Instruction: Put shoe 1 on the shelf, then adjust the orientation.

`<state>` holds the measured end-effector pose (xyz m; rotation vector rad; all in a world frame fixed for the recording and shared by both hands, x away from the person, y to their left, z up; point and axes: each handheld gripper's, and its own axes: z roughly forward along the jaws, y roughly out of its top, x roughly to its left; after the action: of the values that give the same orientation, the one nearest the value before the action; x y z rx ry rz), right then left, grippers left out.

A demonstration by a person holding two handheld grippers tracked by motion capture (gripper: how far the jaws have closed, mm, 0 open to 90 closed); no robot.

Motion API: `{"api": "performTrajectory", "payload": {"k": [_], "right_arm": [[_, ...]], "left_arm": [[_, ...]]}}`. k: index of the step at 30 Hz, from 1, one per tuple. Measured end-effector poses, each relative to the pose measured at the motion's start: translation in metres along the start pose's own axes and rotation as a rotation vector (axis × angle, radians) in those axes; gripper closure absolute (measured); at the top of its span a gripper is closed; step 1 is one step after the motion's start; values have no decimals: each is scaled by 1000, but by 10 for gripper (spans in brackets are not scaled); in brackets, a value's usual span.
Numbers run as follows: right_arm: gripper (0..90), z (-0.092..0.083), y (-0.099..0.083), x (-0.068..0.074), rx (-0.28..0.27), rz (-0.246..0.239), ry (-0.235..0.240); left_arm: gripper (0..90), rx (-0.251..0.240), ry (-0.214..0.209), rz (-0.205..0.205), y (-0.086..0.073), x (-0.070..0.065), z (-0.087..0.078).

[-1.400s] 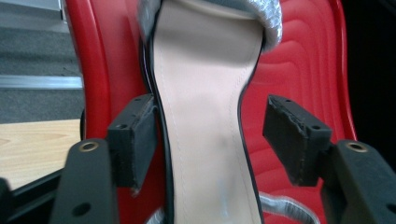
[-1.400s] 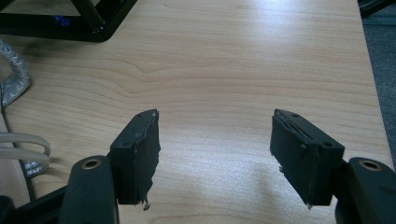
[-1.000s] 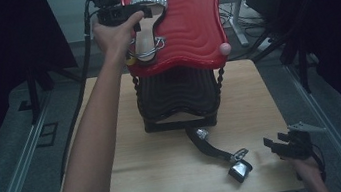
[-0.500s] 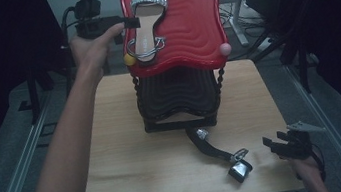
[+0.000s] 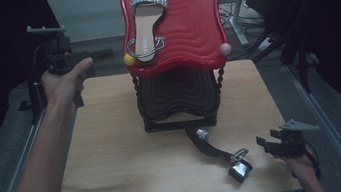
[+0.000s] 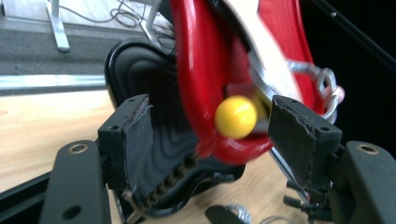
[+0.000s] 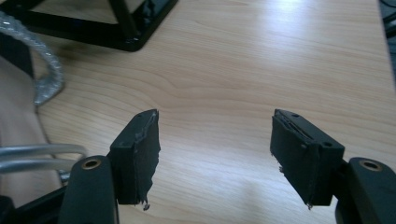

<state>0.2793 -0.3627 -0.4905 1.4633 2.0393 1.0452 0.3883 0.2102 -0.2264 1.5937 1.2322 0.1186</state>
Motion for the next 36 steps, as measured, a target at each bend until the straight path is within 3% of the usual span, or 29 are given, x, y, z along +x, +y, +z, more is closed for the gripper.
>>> {"api": "performTrajectory", "payload": {"k": [2,11,12,13,14,19,20,23,26,30,36], "right_arm": [[330,1,2,4,0,-7,4],[334,-1,14,19,-21,-42,28],[334,-1,20,24,-13,-74,51],[334,-1,20,24,-13,-74,51],[334,-1,28,30,2,-113,63],[361,-3,50,43,18,-167,104],[415,-2,59,50,30,-194,117],[458,2,65,57,55,-212,135],[561,8,74,68,107,-257,163],[635,12,78,74,140,-263,183],[863,24,81,82,238,-279,212]], "left_arm": [[308,8,8,1,-9,9,-3],[307,35,10,-13,-23,25,-5],[304,35,8,-5,-26,25,-6],[303,35,8,-5,-26,25,-6],[302,37,5,-1,-28,24,-7],[295,47,3,-5,-32,25,-7],[296,43,2,-7,-34,26,-9],[296,47,-2,-9,-36,28,-9],[297,47,-3,-15,-39,29,-11],[298,48,5,-16,-44,34,-13],[299,57,9,-27,-50,39,-12]]}}
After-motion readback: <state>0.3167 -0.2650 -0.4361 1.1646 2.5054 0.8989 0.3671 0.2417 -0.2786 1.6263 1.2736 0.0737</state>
